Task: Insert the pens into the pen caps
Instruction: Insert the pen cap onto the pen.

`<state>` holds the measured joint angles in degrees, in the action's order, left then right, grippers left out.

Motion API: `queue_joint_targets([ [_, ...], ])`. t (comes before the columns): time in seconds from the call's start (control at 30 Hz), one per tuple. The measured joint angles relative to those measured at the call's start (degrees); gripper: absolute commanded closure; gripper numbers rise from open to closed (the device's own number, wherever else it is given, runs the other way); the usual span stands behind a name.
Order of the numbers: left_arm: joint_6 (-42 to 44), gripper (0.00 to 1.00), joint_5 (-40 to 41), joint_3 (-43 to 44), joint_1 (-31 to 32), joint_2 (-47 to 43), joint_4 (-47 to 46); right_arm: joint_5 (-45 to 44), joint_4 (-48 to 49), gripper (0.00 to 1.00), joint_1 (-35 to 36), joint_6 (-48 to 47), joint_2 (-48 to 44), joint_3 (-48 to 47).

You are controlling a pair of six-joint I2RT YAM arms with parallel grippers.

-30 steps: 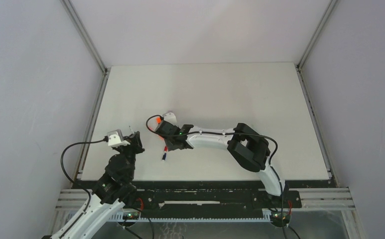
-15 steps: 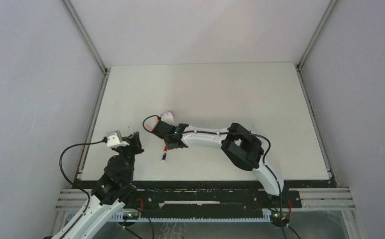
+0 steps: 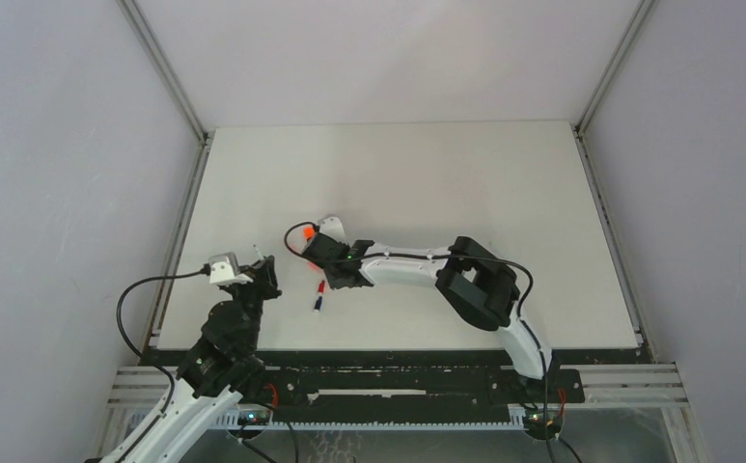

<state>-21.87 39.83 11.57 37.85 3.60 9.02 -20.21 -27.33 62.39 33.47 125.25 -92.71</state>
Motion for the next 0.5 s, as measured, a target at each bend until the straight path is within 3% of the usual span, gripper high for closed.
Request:
queue_joint_targets([
  [0.17, 0.2, 1.00, -9.7, 0.0, 0.0, 2.1, -4.2, 3.2, 4.3, 1.00, -2.4, -0.1, -9.6, 12.0],
  [0.5, 0.8, 1.00, -44.9, -0.6, 0.0, 18.5, -22.7, 12.2, 16.5, 1.00, -7.8, -0.3, -43.1, 30.6],
])
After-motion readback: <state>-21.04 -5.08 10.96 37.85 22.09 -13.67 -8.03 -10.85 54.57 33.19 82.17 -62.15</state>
